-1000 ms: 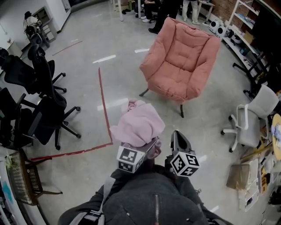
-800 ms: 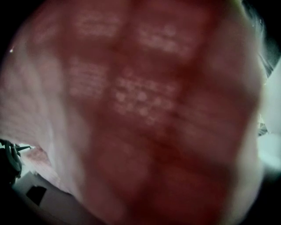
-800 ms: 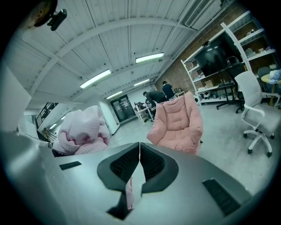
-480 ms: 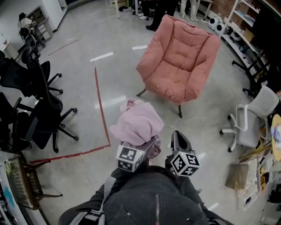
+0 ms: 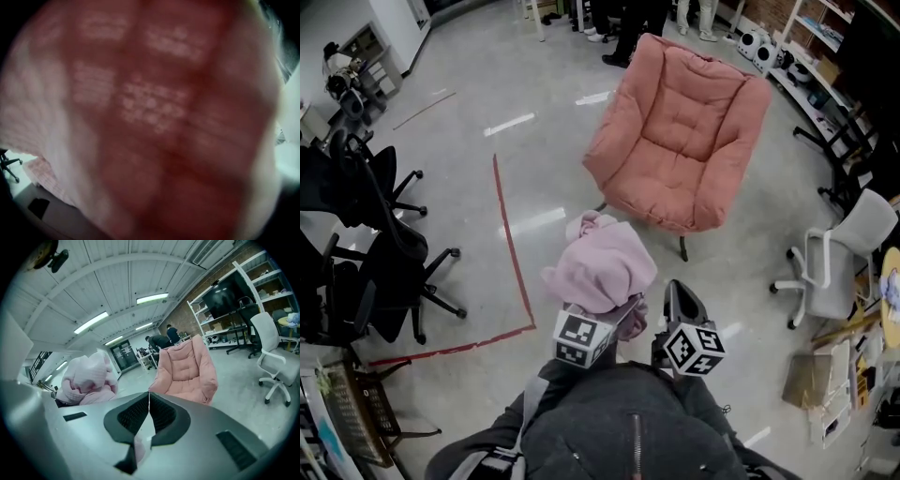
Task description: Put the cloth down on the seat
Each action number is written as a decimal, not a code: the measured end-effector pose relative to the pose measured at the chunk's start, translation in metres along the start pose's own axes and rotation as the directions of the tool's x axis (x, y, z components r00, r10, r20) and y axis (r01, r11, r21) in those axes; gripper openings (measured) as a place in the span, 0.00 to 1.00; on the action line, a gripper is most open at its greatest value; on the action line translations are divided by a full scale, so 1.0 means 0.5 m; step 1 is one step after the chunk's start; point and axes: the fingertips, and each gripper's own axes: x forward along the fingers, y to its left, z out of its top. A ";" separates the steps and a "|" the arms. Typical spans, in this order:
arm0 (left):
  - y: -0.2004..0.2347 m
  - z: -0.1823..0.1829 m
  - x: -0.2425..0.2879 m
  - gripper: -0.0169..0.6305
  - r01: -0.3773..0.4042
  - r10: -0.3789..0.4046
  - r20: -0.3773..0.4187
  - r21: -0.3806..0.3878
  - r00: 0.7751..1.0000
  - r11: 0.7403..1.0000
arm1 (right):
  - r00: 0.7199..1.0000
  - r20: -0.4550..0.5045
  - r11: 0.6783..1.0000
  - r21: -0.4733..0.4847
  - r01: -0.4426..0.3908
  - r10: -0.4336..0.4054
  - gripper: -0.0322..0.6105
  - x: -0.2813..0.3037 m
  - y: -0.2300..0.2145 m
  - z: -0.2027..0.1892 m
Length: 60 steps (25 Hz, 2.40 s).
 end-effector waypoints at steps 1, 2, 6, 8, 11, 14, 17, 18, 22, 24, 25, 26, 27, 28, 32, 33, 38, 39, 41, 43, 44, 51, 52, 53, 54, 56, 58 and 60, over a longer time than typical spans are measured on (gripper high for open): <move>0.011 0.005 0.013 0.75 0.002 -0.002 -0.003 0.001 1.000 1.000 | 1.000 0.000 1.000 0.006 0.004 -0.004 0.07 0.015 -0.003 0.009; 0.022 0.012 0.025 0.75 0.004 -0.004 -0.006 0.004 1.000 1.000 | 1.000 0.000 1.000 0.011 0.008 -0.008 0.07 0.030 -0.007 0.018; 0.062 0.046 0.072 0.75 0.016 -0.015 -0.016 0.016 1.000 1.000 | 1.000 -0.002 0.999 0.028 0.020 -0.020 0.07 0.093 -0.015 0.051; 0.085 0.063 0.095 0.75 0.021 -0.021 -0.020 0.019 1.000 1.000 | 1.000 -0.011 0.999 0.035 0.016 -0.016 0.07 0.131 -0.012 0.064; 0.124 0.080 0.130 0.75 0.028 -0.027 -0.034 0.024 0.999 0.999 | 1.000 -0.024 0.999 0.038 0.005 -0.004 0.07 0.187 -0.005 0.084; 0.165 0.102 0.163 0.75 0.034 -0.033 -0.041 0.034 0.999 0.999 | 0.999 -0.032 0.999 0.041 0.004 -0.003 0.07 0.240 0.000 0.104; 0.207 0.123 0.195 0.75 0.037 -0.035 -0.043 0.035 0.998 0.999 | 0.999 -0.038 0.999 0.041 0.002 -0.001 0.07 0.290 0.006 0.125; 0.219 0.132 0.207 0.75 0.040 -0.038 -0.043 0.036 0.998 0.999 | 0.999 -0.039 0.999 0.039 0.002 0.000 0.07 0.306 0.008 0.132; 0.263 0.159 0.257 0.75 0.055 -0.054 -0.038 0.037 0.998 0.998 | 0.999 -0.037 0.999 0.042 0.015 -0.014 0.07 0.357 0.002 0.154; 0.279 0.171 0.281 0.75 0.066 -0.065 -0.034 0.037 0.997 0.997 | 0.999 -0.034 0.998 0.055 0.033 -0.031 0.07 0.377 -0.008 0.163; 0.286 0.178 0.292 0.75 0.074 -0.072 -0.032 0.037 0.997 0.997 | 0.999 -0.030 0.997 0.063 0.041 -0.039 0.07 0.387 -0.013 0.168; 0.292 0.184 0.304 0.75 0.083 -0.082 -0.031 0.039 0.996 0.996 | 0.999 -0.026 0.996 0.069 0.050 -0.048 0.07 0.396 -0.019 0.174; 0.297 0.189 0.315 0.75 0.093 -0.092 -0.030 0.041 0.995 0.995 | 0.998 -0.023 0.996 0.074 0.058 -0.056 0.07 0.406 -0.024 0.180; 0.302 0.194 0.325 0.75 0.103 -0.102 -0.032 0.043 0.994 0.994 | 0.998 -0.021 0.995 0.077 0.066 -0.065 0.07 0.416 -0.028 0.185; 0.327 0.205 0.360 0.75 0.123 -0.121 -0.038 0.052 0.992 0.991 | 0.997 -0.017 0.993 0.085 0.082 -0.081 0.07 0.456 -0.040 0.200; 0.332 0.209 0.368 0.75 0.125 -0.124 -0.036 0.052 0.992 0.991 | 0.996 -0.015 0.993 0.085 0.084 -0.083 0.07 0.464 -0.043 0.203; 0.368 0.223 0.402 0.75 0.133 -0.131 -0.035 0.065 0.991 0.989 | 0.996 -0.015 0.991 0.096 0.089 -0.088 0.07 0.508 -0.049 0.213; 0.378 0.225 0.408 0.75 0.128 -0.126 -0.032 0.063 0.992 0.990 | 0.996 -0.013 0.991 0.097 0.090 -0.089 0.07 0.515 -0.049 0.214; 0.393 0.231 0.416 0.75 0.121 -0.120 -0.029 0.057 0.992 0.991 | 0.996 -0.009 0.991 0.099 0.093 -0.093 0.07 0.526 -0.049 0.217; 0.396 0.232 0.421 0.75 0.124 -0.123 -0.033 0.050 0.992 0.991 | 0.995 -0.009 0.990 0.100 0.098 -0.097 0.07 0.530 -0.050 0.217; 0.395 0.230 0.424 0.75 0.129 -0.127 -0.035 0.046 0.991 0.991 | 0.995 -0.012 0.990 0.100 0.100 -0.100 0.07 0.532 -0.051 0.217; 0.373 0.194 0.437 0.75 0.162 -0.161 -0.083 0.018 0.984 0.987 | 0.992 -0.044 0.988 0.100 0.120 -0.116 0.07 0.523 -0.061 0.199; 0.371 0.192 0.440 0.75 0.164 -0.162 -0.086 0.011 0.983 0.986 | 0.992 -0.048 0.987 0.102 0.125 -0.121 0.07 0.519 -0.064 0.198; 0.368 0.190 0.444 0.75 0.166 -0.165 -0.089 0.004 0.982 0.986 | 0.991 -0.051 0.986 0.104 0.131 -0.126 0.07 0.514 -0.068 0.196; 0.364 0.188 0.447 0.75 0.168 -0.168 -0.092 -0.004 0.982 0.986 | 0.990 -0.056 0.985 0.106 0.138 -0.132 0.07 0.510 -0.074 0.194; 0.356 0.181 0.456 0.75 0.174 -0.175 -0.101 -0.017 0.979 0.985 | 0.987 -0.067 0.982 0.113 0.152 -0.145 0.07 0.504 -0.087 0.188; 0.347 0.170 0.466 0.75 0.183 -0.184 -0.116 -0.022 0.976 0.983 | 0.984 -0.079 0.979 0.120 0.165 -0.157 0.07 0.502 -0.101 0.181; 0.337 0.160 0.478 0.75 0.193 -0.194 -0.138 -0.022 0.971 0.981 | 0.982 -0.090 0.976 0.127 0.178 -0.167 0.07 0.505 -0.117 0.178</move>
